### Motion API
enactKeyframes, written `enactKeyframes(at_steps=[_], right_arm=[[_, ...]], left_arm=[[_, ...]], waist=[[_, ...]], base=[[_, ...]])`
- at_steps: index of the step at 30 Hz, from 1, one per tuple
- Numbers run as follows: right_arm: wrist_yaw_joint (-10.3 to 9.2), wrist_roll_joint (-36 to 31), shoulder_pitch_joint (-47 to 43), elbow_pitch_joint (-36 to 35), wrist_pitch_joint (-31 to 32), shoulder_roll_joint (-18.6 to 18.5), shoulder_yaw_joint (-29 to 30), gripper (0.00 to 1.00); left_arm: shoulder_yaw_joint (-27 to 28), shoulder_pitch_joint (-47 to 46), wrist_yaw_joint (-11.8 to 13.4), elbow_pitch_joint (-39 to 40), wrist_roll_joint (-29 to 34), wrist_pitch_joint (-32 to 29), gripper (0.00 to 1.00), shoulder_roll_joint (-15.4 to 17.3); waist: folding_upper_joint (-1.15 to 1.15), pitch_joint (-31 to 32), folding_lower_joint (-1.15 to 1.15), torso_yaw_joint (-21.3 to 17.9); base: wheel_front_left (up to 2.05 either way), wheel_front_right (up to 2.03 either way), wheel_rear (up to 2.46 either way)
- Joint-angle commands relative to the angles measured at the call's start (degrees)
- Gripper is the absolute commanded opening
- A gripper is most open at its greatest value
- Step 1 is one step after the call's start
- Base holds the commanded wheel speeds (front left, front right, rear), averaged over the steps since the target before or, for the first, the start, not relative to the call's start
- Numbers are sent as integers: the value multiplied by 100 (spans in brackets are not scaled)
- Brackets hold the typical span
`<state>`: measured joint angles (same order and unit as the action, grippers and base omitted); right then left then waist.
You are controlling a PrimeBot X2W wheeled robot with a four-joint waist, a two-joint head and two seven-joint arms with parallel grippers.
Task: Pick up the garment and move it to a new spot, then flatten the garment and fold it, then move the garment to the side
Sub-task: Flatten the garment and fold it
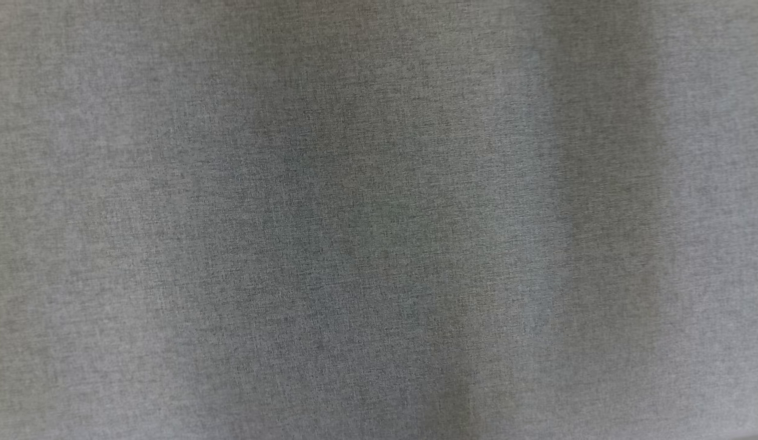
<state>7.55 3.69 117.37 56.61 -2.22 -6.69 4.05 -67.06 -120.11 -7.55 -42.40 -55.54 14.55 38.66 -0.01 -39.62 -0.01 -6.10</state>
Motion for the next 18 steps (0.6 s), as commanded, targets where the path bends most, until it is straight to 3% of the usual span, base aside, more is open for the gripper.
enactKeyframes(at_steps=[1,8,13,14,18], right_arm=[[-14,177,-190,-86,-71,67,-116,0],[-14,1064,-1346,-738,-104,-124,-769,0],[-14,1823,-2825,-1872,99,-502,-1258,0],[-14,1823,-2825,-1872,99,-502,-1258,0],[-14,2258,-4205,-3056,400,-812,-1234,0]], left_arm=[[-22,118,13,91,-96,54,0,93],[343,1023,13,943,-155,64,0,392],[982,2364,13,1624,135,66,0,573],[982,2364,13,1624,135,66,0,573],[1536,3718,161,2305,236,67,0,575]], waist=[[1,58,1,-37],[1,458,1,-78],[1,930,1,-69],[1,930,1,-69],[1,1307,1,-4]], base=[[0,0,0],[0,0,0],[0,0,0],[0,0,0],[0,0,0]])
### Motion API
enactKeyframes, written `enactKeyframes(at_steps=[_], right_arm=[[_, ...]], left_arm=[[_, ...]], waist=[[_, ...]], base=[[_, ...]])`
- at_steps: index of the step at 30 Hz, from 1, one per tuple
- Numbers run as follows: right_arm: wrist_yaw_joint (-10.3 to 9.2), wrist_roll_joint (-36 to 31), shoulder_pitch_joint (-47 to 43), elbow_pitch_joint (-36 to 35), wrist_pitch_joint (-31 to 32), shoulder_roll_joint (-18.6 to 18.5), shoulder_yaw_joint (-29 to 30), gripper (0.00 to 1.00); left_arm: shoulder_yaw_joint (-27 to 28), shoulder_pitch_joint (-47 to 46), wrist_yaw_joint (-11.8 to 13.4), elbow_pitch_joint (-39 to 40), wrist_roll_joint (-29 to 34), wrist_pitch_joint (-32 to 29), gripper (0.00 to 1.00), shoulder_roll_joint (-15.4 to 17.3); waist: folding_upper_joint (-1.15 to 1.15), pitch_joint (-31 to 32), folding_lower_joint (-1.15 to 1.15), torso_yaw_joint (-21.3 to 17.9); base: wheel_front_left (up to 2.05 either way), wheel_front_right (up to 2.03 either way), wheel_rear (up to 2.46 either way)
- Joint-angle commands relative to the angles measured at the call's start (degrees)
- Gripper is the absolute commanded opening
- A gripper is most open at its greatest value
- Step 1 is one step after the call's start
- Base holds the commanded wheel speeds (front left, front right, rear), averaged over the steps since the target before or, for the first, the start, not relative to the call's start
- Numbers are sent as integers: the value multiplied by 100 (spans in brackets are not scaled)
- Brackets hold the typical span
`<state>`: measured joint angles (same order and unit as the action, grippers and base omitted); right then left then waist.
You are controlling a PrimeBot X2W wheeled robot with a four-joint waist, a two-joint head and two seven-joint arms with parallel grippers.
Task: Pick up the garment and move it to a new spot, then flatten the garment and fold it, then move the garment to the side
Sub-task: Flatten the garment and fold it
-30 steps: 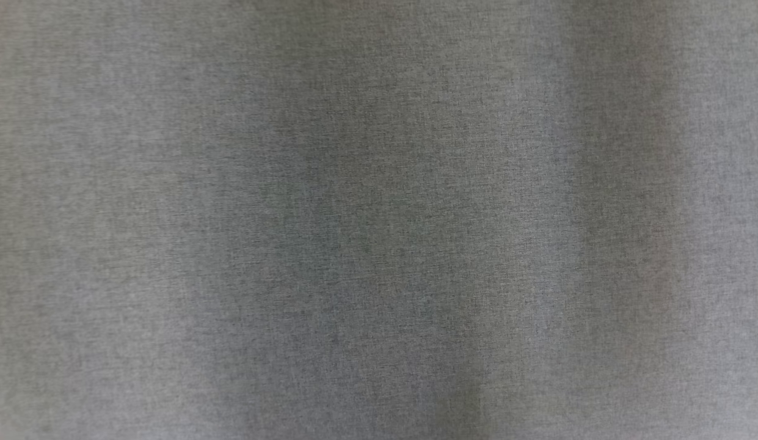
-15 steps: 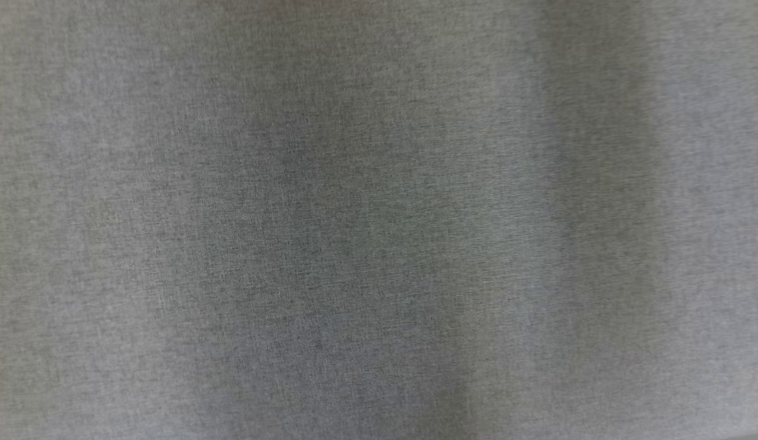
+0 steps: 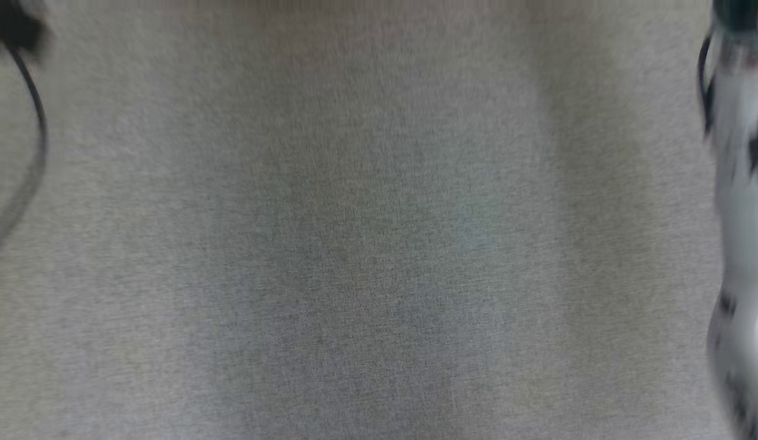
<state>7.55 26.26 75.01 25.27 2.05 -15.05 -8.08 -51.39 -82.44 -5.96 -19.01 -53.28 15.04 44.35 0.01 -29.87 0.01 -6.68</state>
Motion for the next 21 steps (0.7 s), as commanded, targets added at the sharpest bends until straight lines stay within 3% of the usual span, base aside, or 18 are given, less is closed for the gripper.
enactKeyframes(at_steps=[1,5,12,16,21], right_arm=[[-14,96,-337,-240,82,-7,34,0],[-14,212,-1867,-1459,466,-48,434,0],[-14,142,-4552,-3207,1062,464,1383,0],[-14,47,-5738,-3766,1182,784,1714,0],[-14,74,-6767,-3911,1174,1012,1836,0]], left_arm=[[82,285,59,143,130,19,0,53],[657,1568,247,768,267,19,0,-113],[1265,3527,376,1406,812,19,0,-342],[1545,4472,322,1401,961,20,0,-549],[2015,5536,229,1237,1116,20,0,-899]], waist=[[-1,405,-1,53],[-1,688,-1,160],[-1,997,-1,259],[-1,1127,-1,266],[-1,1316,-1,218]], base=[[0,0,0],[0,0,0],[0,0,0],[0,0,0],[0,0,0]])
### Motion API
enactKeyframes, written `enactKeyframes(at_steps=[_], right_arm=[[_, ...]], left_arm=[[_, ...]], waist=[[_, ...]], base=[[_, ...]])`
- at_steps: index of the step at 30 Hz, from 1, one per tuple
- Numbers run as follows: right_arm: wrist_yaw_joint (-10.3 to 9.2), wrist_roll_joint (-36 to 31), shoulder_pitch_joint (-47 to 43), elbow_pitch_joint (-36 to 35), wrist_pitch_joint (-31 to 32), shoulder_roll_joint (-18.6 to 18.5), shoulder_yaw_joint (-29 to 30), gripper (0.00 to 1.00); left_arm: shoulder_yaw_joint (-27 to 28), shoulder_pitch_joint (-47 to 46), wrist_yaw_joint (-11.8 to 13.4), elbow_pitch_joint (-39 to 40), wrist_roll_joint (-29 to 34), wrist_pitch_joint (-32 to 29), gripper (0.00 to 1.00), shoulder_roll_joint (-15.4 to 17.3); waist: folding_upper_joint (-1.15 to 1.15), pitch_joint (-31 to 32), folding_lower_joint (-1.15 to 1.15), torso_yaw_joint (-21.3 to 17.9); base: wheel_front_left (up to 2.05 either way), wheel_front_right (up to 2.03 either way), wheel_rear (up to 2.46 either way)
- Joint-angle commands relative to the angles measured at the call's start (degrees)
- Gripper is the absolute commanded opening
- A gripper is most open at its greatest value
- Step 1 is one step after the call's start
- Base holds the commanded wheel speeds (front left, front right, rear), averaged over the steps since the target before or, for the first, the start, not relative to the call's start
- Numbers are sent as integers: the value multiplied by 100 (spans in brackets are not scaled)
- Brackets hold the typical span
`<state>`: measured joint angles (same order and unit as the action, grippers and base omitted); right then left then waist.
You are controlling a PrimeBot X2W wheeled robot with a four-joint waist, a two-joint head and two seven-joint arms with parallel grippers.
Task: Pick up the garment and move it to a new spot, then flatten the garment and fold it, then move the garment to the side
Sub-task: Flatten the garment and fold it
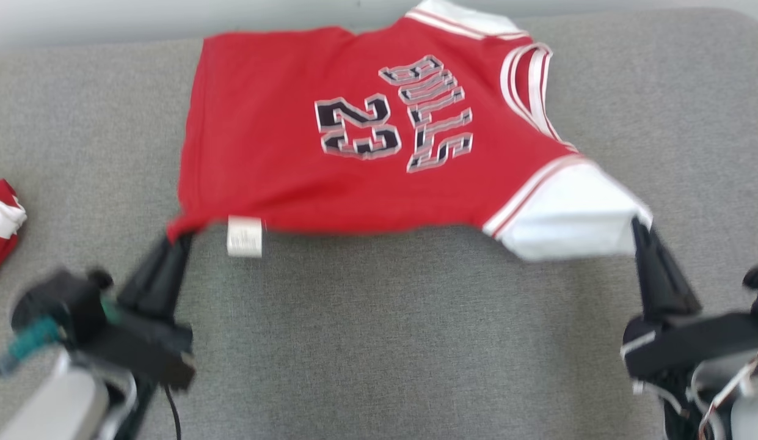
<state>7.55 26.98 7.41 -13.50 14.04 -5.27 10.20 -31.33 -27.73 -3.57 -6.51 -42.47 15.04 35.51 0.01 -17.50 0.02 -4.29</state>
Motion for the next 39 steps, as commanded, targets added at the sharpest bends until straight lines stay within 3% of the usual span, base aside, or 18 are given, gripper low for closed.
enactKeyframes(at_steps=[1,9,15,28,39], right_arm=[[-14,-2,-171,-30,-44,55,12,0],[-14,-26,-1225,332,-156,176,152,0],[-14,197,-1771,489,111,202,305,0],[-14,683,-2751,39,726,247,381,0],[-14,689,-2042,120,454,249,164,0]], left_arm=[[81,266,-44,-44,91,20,0,-73],[645,1735,-186,-314,479,20,0,-712],[956,2446,-261,-507,582,20,0,-1121],[1407,3003,-372,-731,971,20,0,-1412],[1281,2722,-385,-815,1172,20,0,-1493]], waist=[[-1,110,-2,-35],[-1,533,-2,-31],[-1,807,-2,40],[-1,981,-2,136],[-1,994,-2,242]], base=[[0,0,0],[0,0,0],[0,0,0],[0,0,0],[0,0,0]])
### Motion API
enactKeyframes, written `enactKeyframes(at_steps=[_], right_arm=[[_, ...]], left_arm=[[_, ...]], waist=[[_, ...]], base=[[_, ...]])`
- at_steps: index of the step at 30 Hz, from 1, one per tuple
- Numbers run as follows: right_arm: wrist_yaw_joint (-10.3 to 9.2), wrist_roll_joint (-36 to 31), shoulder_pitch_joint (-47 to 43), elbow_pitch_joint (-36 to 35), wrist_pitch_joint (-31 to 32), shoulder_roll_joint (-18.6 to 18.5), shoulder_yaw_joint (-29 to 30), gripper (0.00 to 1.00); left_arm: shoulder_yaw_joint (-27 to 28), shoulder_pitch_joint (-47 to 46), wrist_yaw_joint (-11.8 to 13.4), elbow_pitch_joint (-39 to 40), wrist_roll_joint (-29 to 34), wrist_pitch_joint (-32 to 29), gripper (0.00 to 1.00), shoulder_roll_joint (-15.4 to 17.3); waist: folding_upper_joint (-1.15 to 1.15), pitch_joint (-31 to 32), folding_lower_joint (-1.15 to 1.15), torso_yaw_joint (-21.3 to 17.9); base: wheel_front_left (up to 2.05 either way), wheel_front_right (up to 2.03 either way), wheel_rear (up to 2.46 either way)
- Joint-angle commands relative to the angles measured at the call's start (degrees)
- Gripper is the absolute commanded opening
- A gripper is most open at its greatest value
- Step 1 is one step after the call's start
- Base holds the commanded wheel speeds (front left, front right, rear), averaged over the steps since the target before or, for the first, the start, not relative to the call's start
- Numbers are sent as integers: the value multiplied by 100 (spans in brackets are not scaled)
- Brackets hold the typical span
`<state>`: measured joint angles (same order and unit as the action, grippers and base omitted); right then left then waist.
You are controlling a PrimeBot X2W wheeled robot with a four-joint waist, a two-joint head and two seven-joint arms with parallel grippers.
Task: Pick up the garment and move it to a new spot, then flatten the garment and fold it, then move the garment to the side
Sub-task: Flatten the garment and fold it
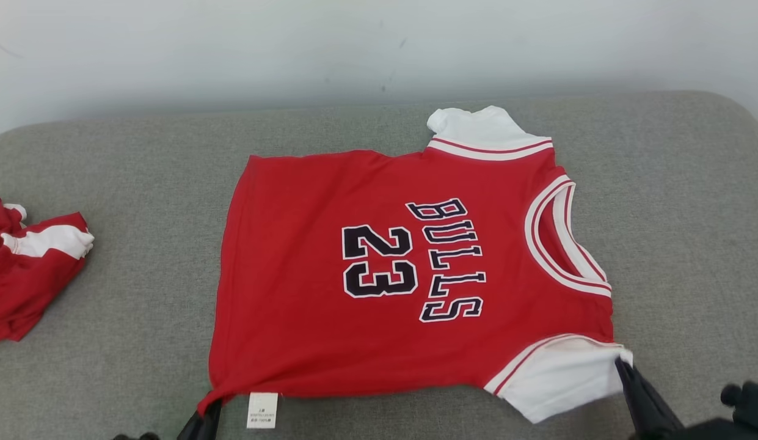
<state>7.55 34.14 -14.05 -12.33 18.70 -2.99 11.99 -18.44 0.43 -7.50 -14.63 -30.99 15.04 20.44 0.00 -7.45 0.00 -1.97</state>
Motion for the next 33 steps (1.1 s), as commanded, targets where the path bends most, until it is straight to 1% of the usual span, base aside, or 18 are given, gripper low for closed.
enactKeyframes(at_steps=[1,6,9,14,18,22,23,26,33], right_arm=[[-14,-47,233,52,11,21,-23,0],[-14,-231,1008,321,118,-10,-80,0],[-14,-302,1504,591,133,-96,-113,0],[-14,-365,2364,1210,116,-302,-177,0],[-14,-399,3076,1835,69,-439,-277,0],[-14,-492,3780,2570,-89,-555,-400,0],[-14,-492,3780,2570,-89,-555,-400,0],[-14,-593,4256,3169,-273,-601,-499,0],[-14,-780,5066,4426,-919,-585,-776,0]], left_arm=[[-48,-149,7,11,53,20,0,39],[-266,-497,5,-4,0,20,0,154],[-410,-780,5,-96,-45,20,0,218],[-749,-1344,5,-407,-138,20,0,381],[-992,-1787,5,-593,-290,20,0,532],[-1298,-2248,5,-840,-408,4,0,693],[-1298,-2248,5,-840,-408,4,0,693],[-1487,-2575,5,-1043,-534,-14,0,765],[-1856,-3178,4,-1518,-683,9,0,767]], waist=[[0,-22,0,18],[0,-117,0,80],[0,-179,0,117],[0,-283,0,129],[0,-380,0,98],[0,-492,0,60],[0,-492,0,60],[0,-580,0,38],[0,-740,0,-32]], base=[[0,0,0],[0,0,0],[0,0,0],[0,0,0],[0,0,0],[0,0,0],[0,0,0],[0,0,0],[0,0,0]])
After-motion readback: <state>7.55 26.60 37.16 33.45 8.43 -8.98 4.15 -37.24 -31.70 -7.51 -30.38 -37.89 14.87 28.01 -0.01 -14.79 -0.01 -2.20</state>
